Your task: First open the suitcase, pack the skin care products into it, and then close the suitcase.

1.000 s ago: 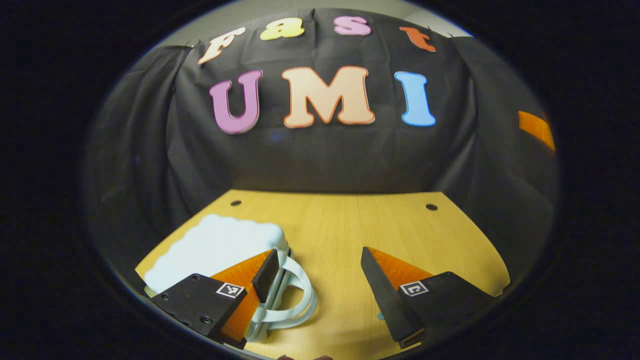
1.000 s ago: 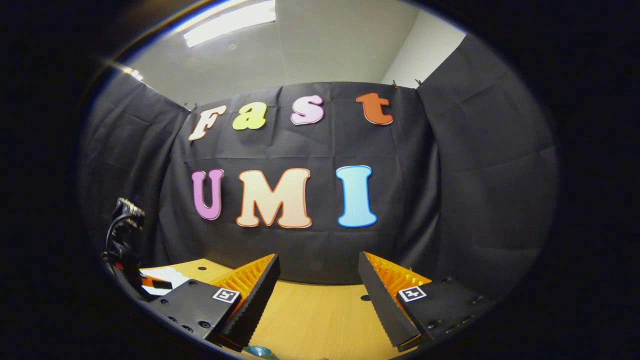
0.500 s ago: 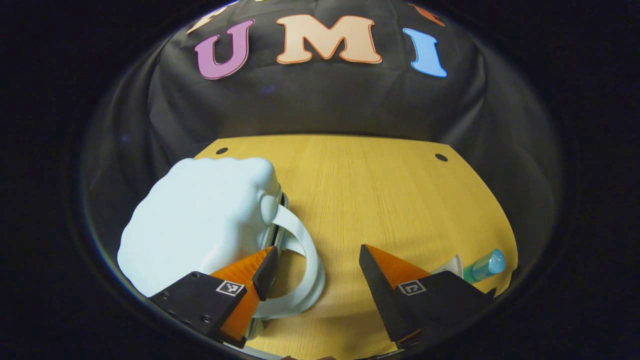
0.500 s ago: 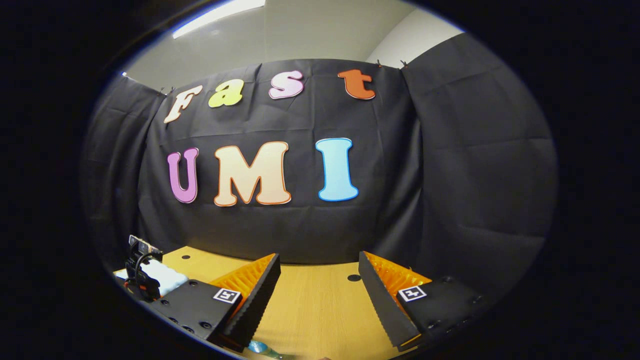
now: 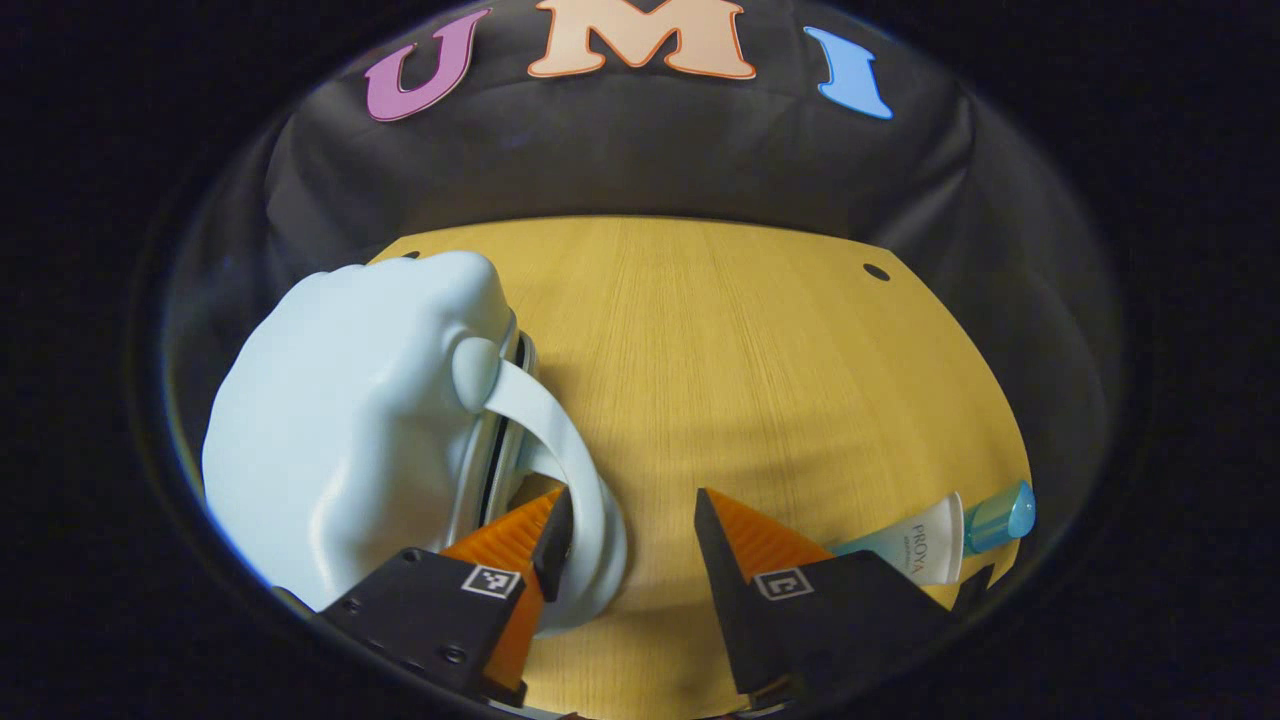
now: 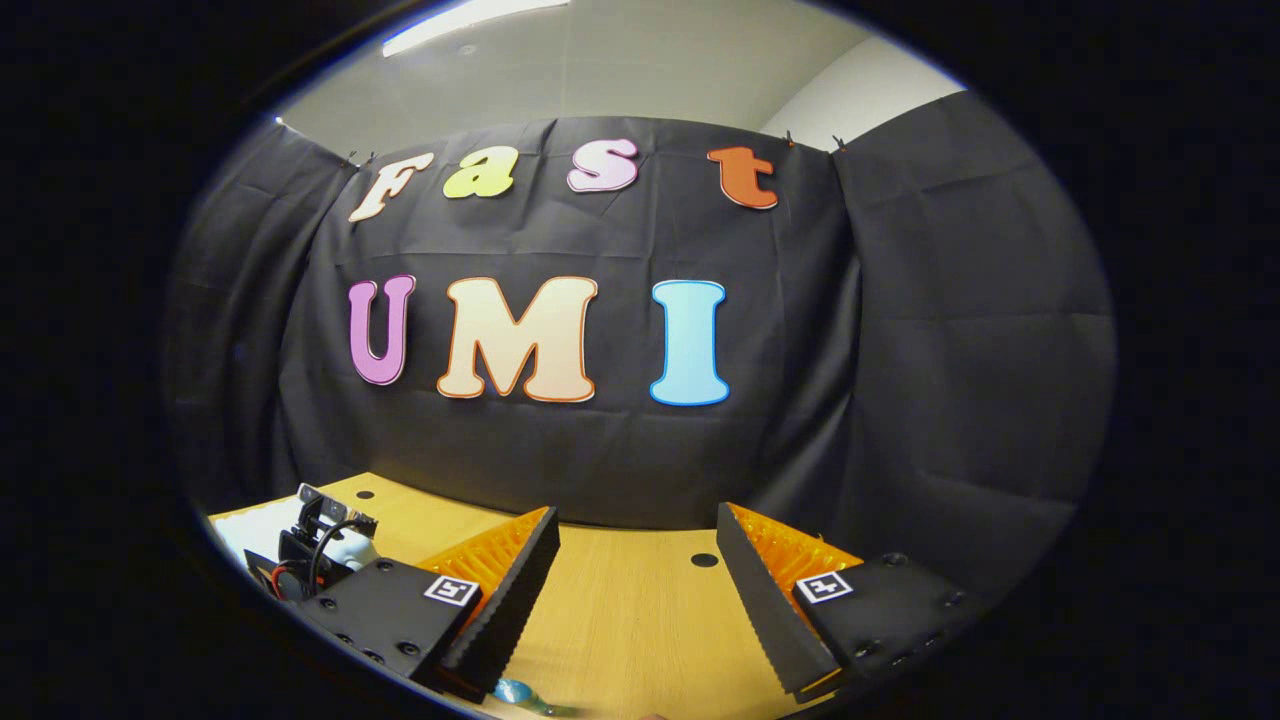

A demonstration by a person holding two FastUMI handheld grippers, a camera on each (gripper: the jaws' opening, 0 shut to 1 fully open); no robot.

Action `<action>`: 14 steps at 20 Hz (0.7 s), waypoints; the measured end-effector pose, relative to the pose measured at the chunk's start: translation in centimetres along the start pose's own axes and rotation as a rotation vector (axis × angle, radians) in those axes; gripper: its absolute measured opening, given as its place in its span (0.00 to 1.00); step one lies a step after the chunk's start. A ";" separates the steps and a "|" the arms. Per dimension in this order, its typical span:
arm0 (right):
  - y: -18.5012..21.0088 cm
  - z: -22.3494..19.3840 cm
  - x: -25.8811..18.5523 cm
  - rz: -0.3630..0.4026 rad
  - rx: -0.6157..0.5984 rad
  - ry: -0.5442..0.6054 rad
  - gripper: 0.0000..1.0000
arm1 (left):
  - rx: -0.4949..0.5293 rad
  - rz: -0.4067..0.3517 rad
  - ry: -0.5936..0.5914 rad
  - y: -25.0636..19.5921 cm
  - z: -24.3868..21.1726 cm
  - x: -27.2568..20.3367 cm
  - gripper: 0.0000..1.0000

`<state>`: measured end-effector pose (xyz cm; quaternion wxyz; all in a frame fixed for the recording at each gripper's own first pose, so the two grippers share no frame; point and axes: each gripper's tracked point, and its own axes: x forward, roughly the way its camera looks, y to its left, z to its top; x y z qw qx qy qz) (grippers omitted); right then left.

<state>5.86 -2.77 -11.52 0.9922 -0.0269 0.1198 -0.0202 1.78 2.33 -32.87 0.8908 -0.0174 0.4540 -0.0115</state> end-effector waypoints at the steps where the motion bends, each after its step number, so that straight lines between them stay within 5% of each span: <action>1: -0.2 0.0 -0.1 -0.003 -0.003 -0.003 0.99 | 0.011 0.021 0.002 0.7 -0.1 0.0 0.65; 2: -0.3 0.1 -0.1 -0.006 -0.004 -0.006 0.99 | 0.011 0.030 0.011 1.1 -0.1 0.1 0.39; 3: -0.4 0.1 -0.2 -0.010 -0.003 -0.008 0.99 | 0.005 0.036 0.026 1.4 -0.4 0.1 0.35; 4: -0.4 0.2 -0.2 -0.011 0.000 -0.011 0.99 | 0.000 0.019 0.041 1.4 -0.6 0.1 0.14; 7: -0.4 0.5 -0.3 -0.009 0.011 -0.028 0.99 | 0.025 -0.041 0.060 1.1 -0.2 -0.4 0.08; 14: 0.7 1.1 -0.8 0.026 0.033 -0.074 0.99 | 0.059 -0.032 -0.026 0.9 2.7 -3.4 0.00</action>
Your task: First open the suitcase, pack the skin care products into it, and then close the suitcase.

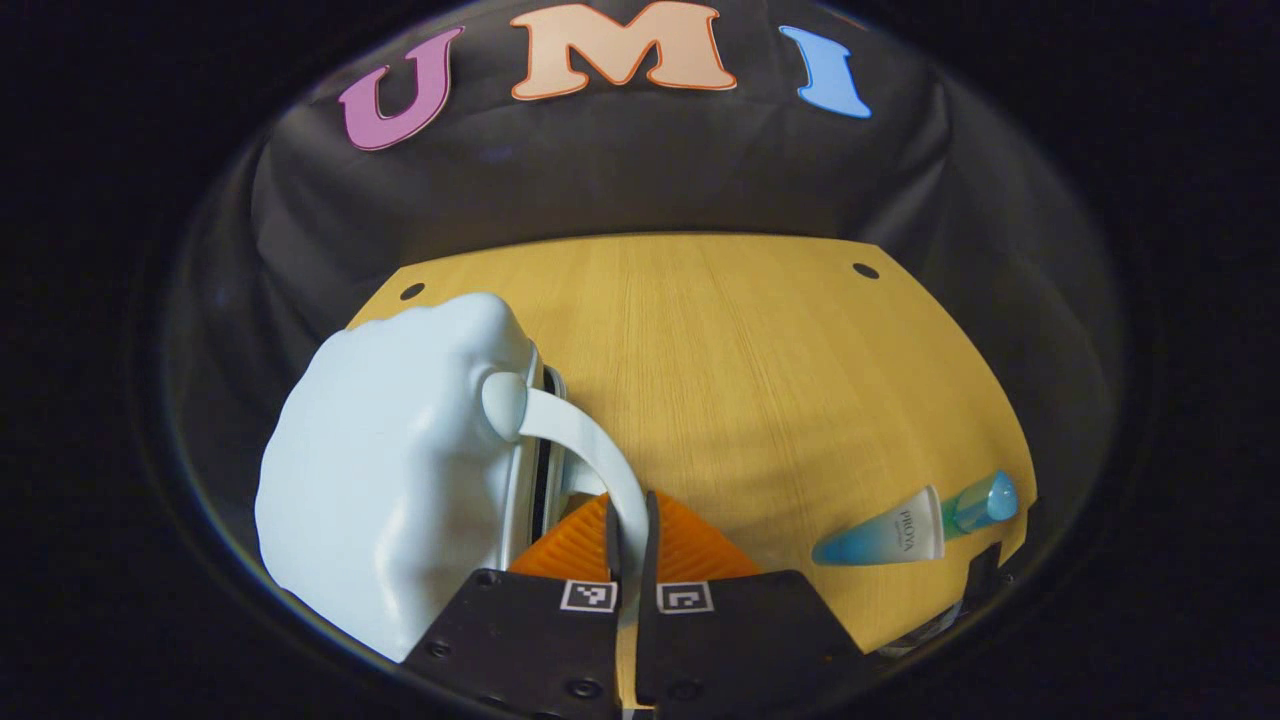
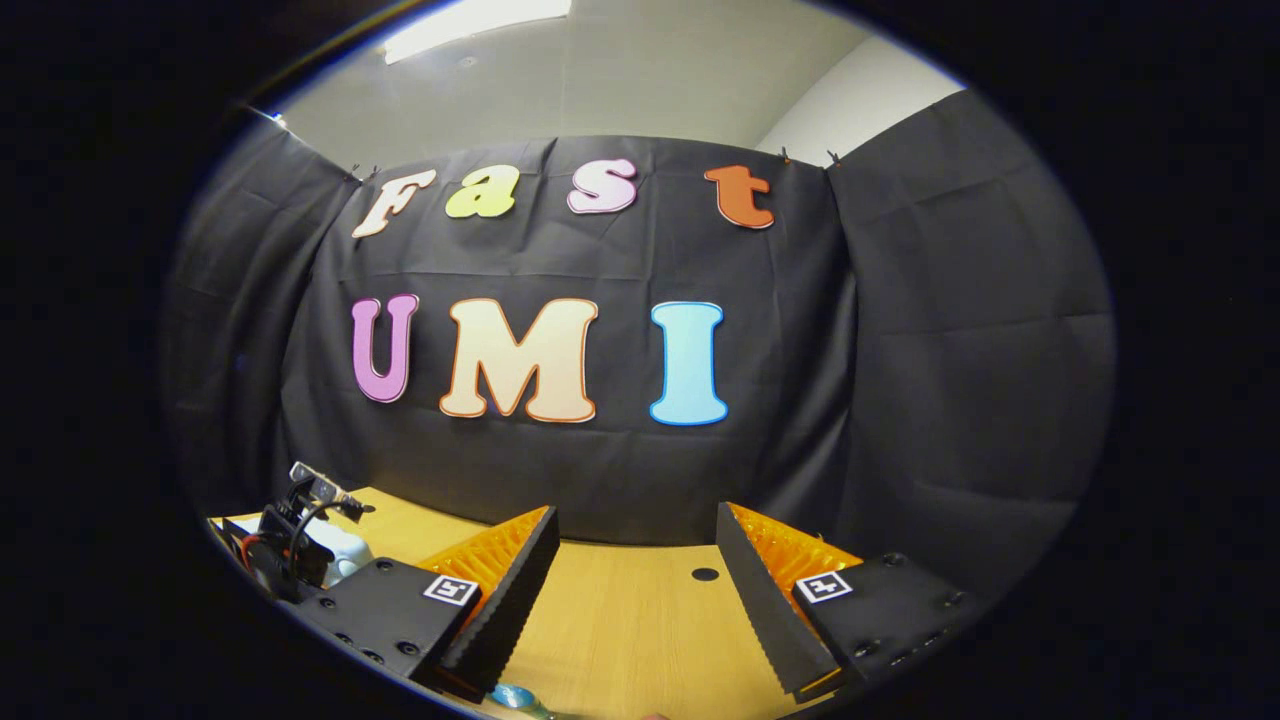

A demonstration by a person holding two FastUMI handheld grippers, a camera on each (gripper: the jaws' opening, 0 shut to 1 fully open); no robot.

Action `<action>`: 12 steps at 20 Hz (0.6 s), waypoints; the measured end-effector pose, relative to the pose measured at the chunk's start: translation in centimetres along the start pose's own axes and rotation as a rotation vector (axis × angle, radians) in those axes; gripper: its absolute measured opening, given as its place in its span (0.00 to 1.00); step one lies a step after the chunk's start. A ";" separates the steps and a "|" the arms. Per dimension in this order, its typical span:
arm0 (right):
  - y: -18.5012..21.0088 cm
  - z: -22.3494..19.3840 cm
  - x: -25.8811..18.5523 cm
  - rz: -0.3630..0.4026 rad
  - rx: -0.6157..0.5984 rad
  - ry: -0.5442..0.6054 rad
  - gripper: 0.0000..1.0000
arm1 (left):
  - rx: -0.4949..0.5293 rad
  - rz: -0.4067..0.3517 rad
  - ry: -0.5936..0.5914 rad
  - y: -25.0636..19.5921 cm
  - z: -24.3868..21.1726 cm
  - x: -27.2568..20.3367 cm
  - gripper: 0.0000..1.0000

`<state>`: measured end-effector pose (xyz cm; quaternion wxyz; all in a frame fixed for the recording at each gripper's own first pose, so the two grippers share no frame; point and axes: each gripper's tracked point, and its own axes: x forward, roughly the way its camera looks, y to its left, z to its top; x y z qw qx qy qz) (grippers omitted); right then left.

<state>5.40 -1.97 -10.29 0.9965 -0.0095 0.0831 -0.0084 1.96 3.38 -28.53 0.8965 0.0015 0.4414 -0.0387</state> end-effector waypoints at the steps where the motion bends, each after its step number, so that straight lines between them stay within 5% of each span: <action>1: 0.2 0.0 0.0 0.006 0.007 -0.004 0.99 | -0.006 -0.001 -0.008 0.1 0.4 -0.4 0.00; 12: 4.4 -1.3 0.2 0.071 0.049 0.015 0.99 | -0.062 -0.049 -0.117 4.8 8.1 -8.0 0.00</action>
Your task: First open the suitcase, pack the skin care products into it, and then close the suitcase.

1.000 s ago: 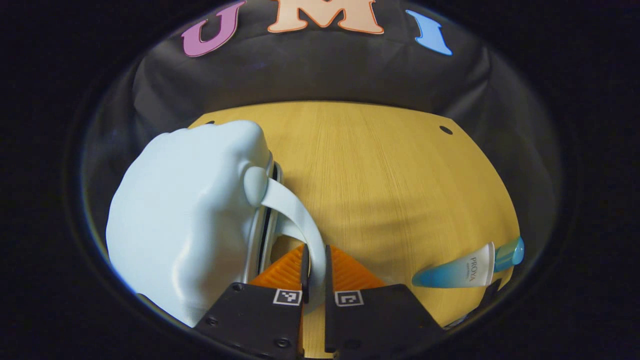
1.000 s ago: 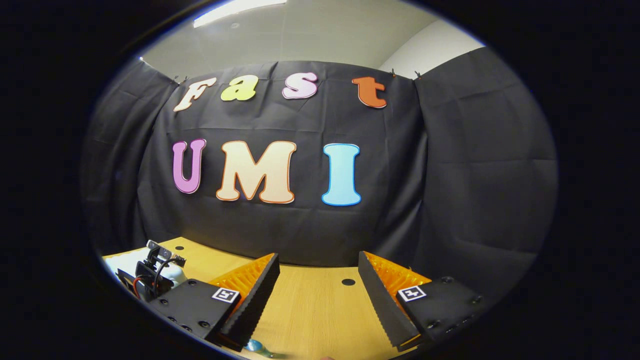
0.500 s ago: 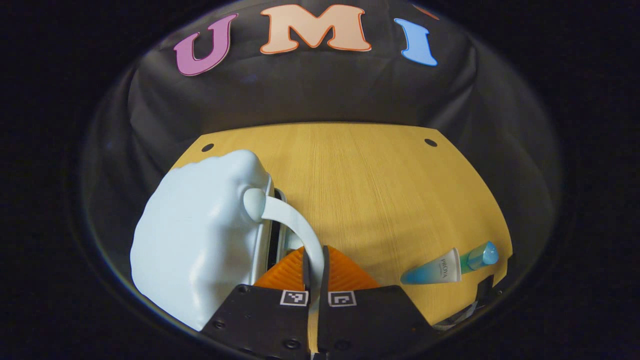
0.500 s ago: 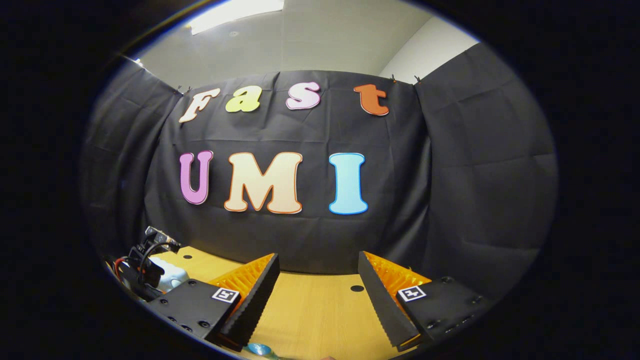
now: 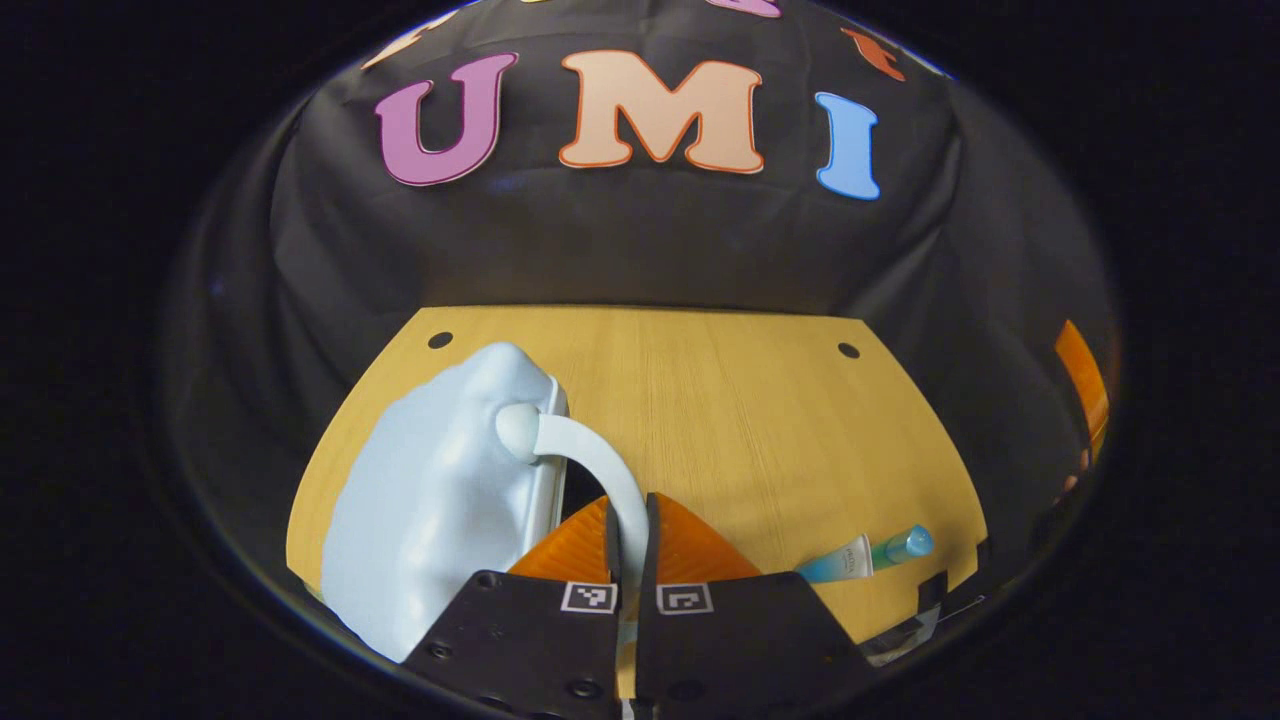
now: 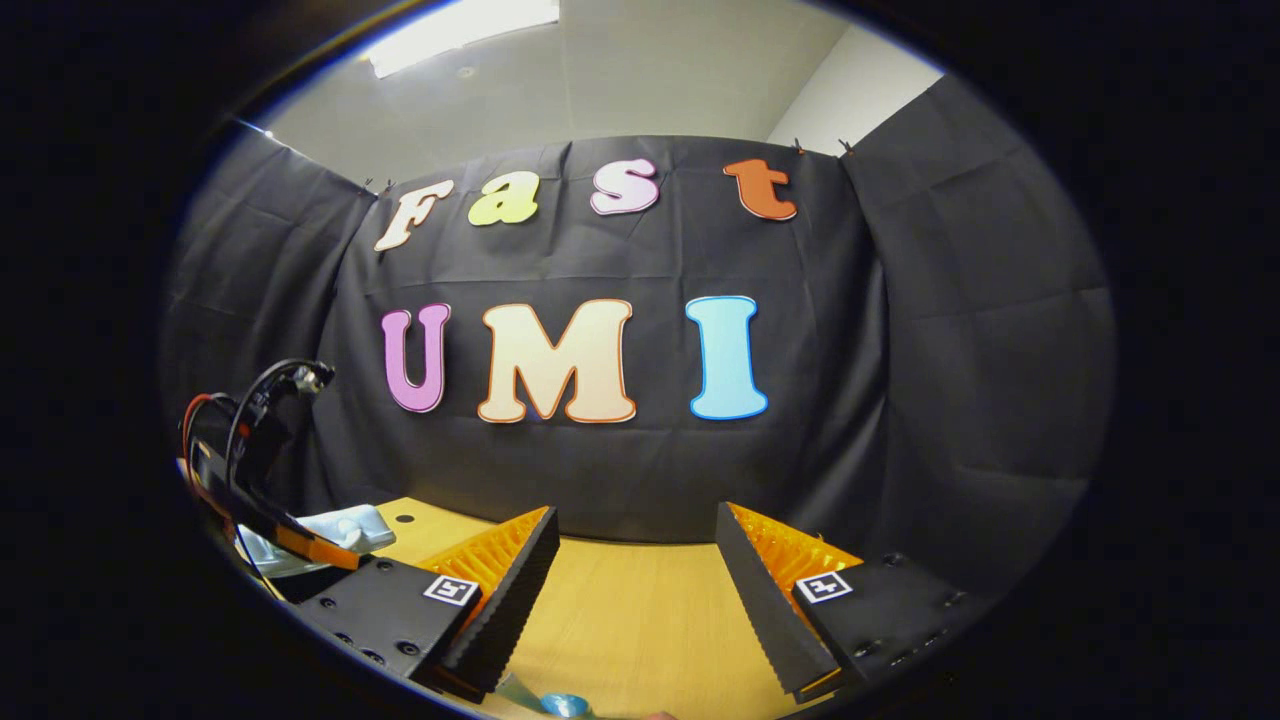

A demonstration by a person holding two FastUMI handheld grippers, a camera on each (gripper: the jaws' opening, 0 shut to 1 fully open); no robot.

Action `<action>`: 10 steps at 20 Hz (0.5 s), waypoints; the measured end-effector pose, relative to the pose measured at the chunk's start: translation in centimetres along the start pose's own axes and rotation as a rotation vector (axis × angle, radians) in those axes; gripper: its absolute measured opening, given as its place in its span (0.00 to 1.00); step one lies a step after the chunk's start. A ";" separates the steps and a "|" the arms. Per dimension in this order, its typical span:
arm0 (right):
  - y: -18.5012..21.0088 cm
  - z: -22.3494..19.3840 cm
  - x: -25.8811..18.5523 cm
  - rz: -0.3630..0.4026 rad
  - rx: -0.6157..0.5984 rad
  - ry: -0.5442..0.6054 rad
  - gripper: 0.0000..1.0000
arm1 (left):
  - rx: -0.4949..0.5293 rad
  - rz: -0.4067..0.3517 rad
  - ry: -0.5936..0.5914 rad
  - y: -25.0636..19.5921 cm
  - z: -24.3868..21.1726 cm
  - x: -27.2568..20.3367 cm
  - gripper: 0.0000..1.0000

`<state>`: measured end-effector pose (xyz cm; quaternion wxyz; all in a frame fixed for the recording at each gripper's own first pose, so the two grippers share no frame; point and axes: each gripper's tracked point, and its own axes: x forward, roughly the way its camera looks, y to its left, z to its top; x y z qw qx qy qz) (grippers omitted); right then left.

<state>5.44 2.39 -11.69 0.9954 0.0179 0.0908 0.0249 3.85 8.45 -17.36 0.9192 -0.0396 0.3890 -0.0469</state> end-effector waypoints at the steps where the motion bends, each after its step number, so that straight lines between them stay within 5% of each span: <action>1: 0.3 -0.1 0.2 0.001 0.000 0.003 0.99 | -0.007 -0.004 -0.012 0.7 0.8 -0.4 0.00; 10: 5.9 -1.0 1.3 0.017 0.007 0.019 0.99 | 0.009 0.021 -0.117 9.6 6.4 -4.2 0.00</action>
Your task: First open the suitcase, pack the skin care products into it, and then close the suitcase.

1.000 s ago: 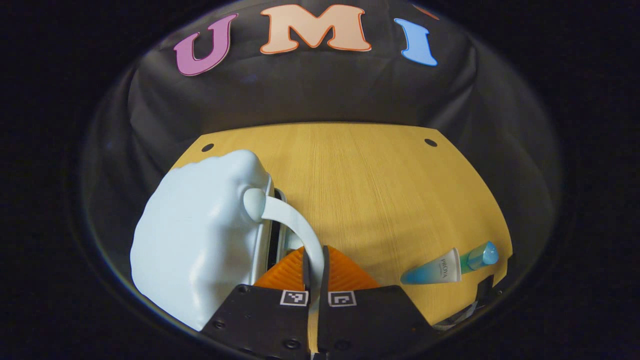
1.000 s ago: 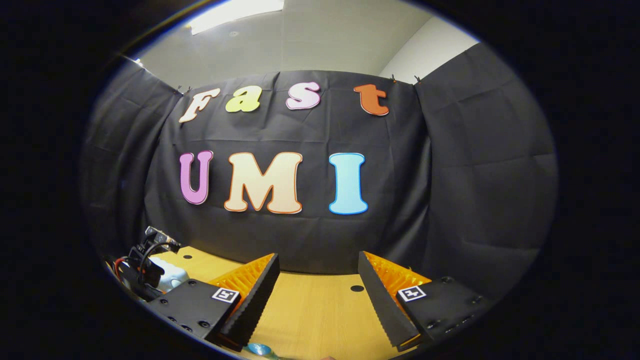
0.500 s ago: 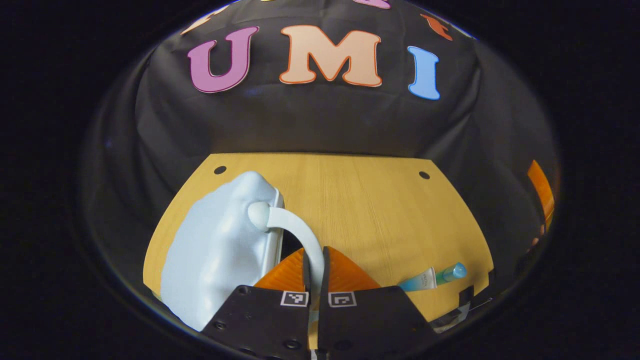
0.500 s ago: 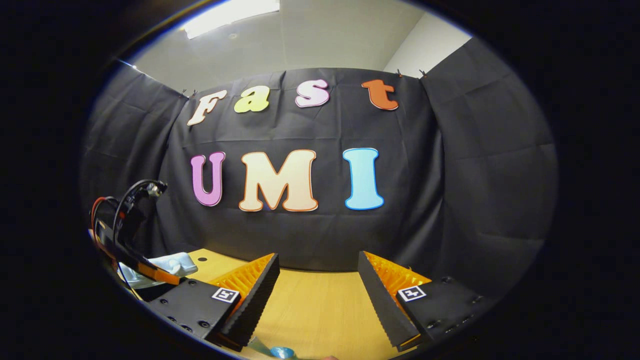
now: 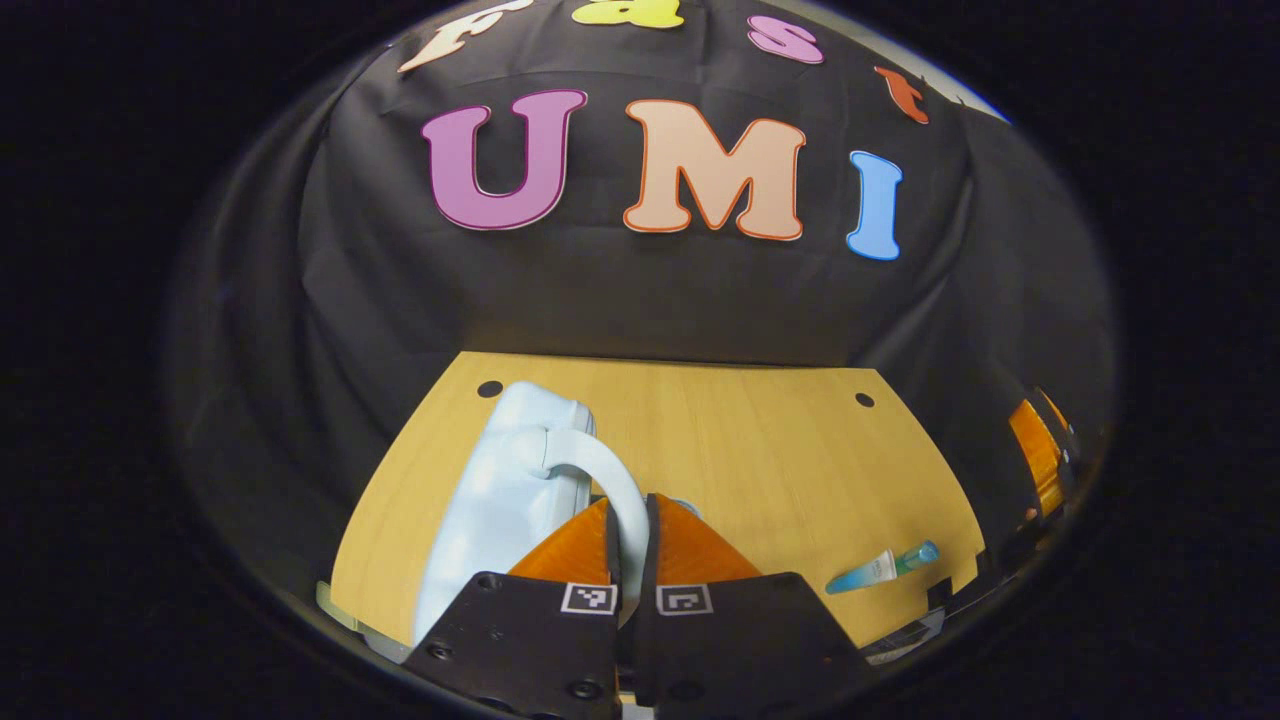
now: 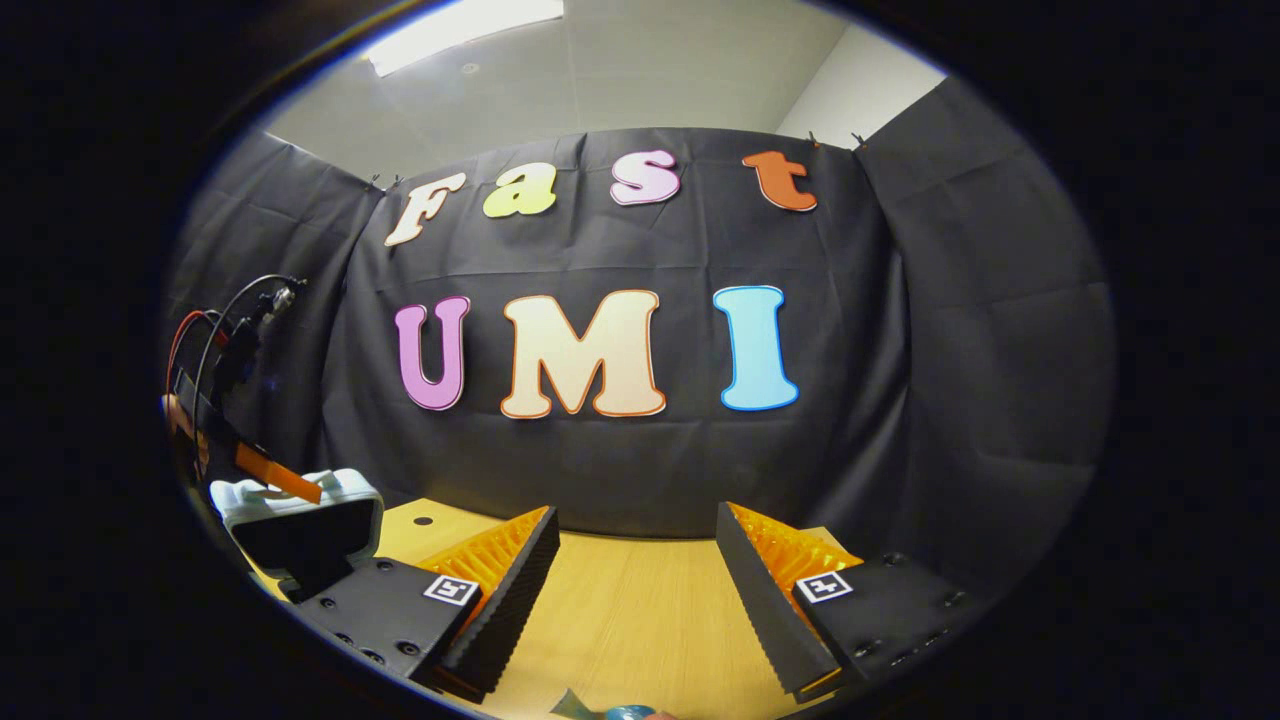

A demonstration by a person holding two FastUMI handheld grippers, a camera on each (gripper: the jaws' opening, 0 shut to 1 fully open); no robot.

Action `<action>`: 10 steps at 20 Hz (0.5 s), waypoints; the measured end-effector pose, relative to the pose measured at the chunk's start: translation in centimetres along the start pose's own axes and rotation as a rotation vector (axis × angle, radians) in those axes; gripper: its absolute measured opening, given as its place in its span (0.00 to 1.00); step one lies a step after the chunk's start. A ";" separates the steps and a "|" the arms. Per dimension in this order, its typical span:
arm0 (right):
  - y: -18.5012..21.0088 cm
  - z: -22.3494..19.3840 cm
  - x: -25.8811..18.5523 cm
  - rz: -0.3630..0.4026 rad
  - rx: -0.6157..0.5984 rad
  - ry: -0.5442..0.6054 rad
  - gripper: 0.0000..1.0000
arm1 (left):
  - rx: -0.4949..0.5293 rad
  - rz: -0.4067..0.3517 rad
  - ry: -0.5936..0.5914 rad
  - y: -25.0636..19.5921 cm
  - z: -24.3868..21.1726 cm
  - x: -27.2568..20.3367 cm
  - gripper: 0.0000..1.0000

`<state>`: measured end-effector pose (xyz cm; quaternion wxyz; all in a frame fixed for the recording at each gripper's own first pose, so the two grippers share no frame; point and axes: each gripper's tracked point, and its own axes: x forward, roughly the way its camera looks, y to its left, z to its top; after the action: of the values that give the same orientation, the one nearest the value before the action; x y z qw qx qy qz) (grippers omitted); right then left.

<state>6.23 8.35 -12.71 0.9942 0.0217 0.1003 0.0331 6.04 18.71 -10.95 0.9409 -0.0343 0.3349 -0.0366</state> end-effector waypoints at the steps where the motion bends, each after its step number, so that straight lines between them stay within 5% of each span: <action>1: 0.7 0.0 0.2 -0.002 0.000 0.000 0.99 | 0.005 0.005 -0.014 1.0 0.3 -0.1 0.00; 10: 6.7 0.6 0.1 -0.034 -0.006 -0.035 0.99 | 0.001 -0.003 -0.072 10.5 1.7 -1.2 0.00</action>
<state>6.07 14.98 -11.79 0.9962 0.0175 0.0832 0.0163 6.68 29.33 -9.78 0.9522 -0.0356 0.3010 -0.0372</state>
